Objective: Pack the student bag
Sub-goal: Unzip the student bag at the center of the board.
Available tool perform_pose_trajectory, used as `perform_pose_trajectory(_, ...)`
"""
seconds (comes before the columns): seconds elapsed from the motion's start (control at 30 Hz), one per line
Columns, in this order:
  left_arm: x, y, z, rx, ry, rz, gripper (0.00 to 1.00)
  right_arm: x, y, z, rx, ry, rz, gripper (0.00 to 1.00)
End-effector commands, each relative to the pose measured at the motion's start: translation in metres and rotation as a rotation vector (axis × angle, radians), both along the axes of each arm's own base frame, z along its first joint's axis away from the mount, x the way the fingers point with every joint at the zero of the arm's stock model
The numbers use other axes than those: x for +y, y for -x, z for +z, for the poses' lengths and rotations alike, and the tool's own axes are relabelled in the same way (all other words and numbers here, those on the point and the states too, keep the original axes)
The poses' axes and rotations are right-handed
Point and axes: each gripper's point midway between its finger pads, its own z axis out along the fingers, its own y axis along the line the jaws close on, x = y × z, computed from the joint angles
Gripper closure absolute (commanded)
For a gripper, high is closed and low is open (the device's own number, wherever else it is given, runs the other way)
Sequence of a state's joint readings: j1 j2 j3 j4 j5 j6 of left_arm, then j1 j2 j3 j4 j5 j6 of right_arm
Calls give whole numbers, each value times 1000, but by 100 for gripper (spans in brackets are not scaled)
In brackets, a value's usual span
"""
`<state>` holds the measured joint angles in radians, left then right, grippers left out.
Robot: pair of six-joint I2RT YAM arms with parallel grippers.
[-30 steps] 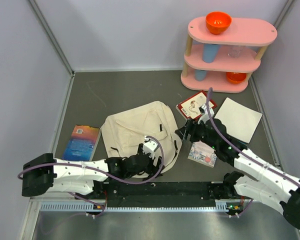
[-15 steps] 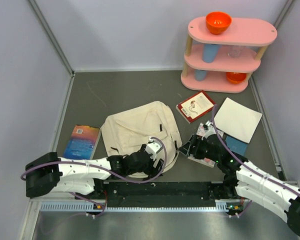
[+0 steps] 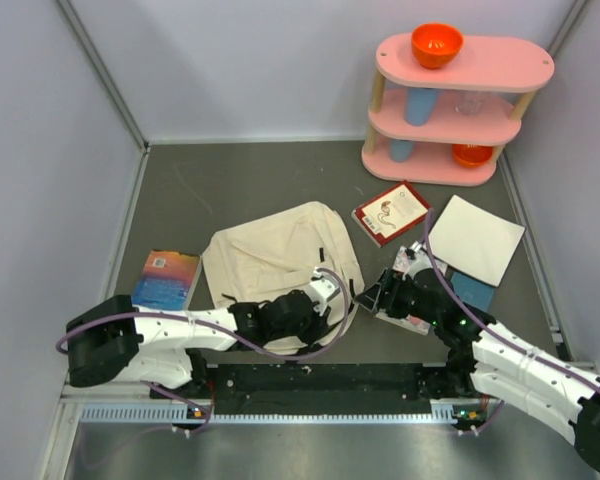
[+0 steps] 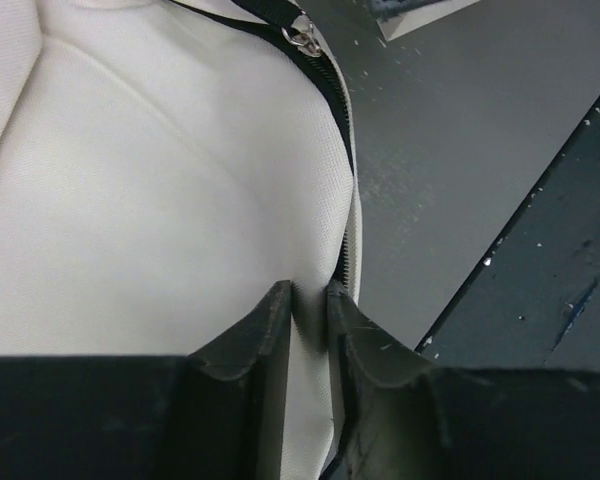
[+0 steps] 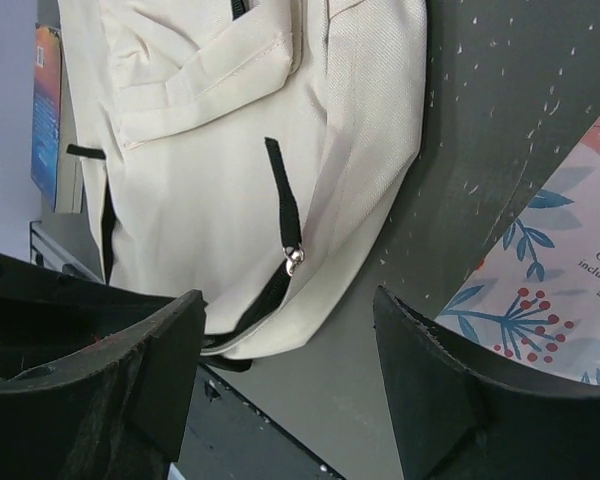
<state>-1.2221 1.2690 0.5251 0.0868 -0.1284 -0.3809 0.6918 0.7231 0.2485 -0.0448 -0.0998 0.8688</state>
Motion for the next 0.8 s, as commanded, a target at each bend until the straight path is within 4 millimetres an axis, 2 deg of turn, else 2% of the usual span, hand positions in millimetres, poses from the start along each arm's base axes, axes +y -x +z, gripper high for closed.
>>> perform_pose_trajectory(0.0, -2, -18, 13, -25, 33, 38, 79, 7, -1, 11, -28, -36, 18, 33)
perform_pose_trajectory(0.03, 0, -19, 14, -27, 36, 42, 86, 7, -1, 12, -30, -39, 17, 33)
perform_pose_trajectory(0.13, 5, -27, 17, -41, 35, 72, 97, 8, 1, 11, -23, -42, 27, 37)
perform_pose_trajectory(0.17, 8, -32, 19, -45, 35, 95, 100, 12, -1, 18, -45, -69, 35, 38)
perform_pose_trajectory(0.3, 11, -42, 26, -46, 48, 116, 100, 25, 11, 21, -28, -94, 83, 37)
perform_pose_trajectory(0.4, 8, -47, 37, -57, 71, 130, 100, 33, 14, 18, -12, -97, 82, 37)
perform_pose_trajectory(0.43, 7, -48, 42, -62, 81, 129, 100, 35, 16, 11, 8, -77, 83, 37)
perform_pose_trajectory(0.57, 7, -50, 50, -74, 95, 135, 100, 40, 12, 0, 38, -64, 54, 37)
perform_pose_trajectory(0.63, 6, -48, 53, -71, 104, 129, 100, 46, 8, 4, 28, -90, 50, 37)
perform_pose_trajectory(0.77, 7, -46, 54, -67, 124, 129, 100, 52, -2, -5, 34, -82, 29, 38)
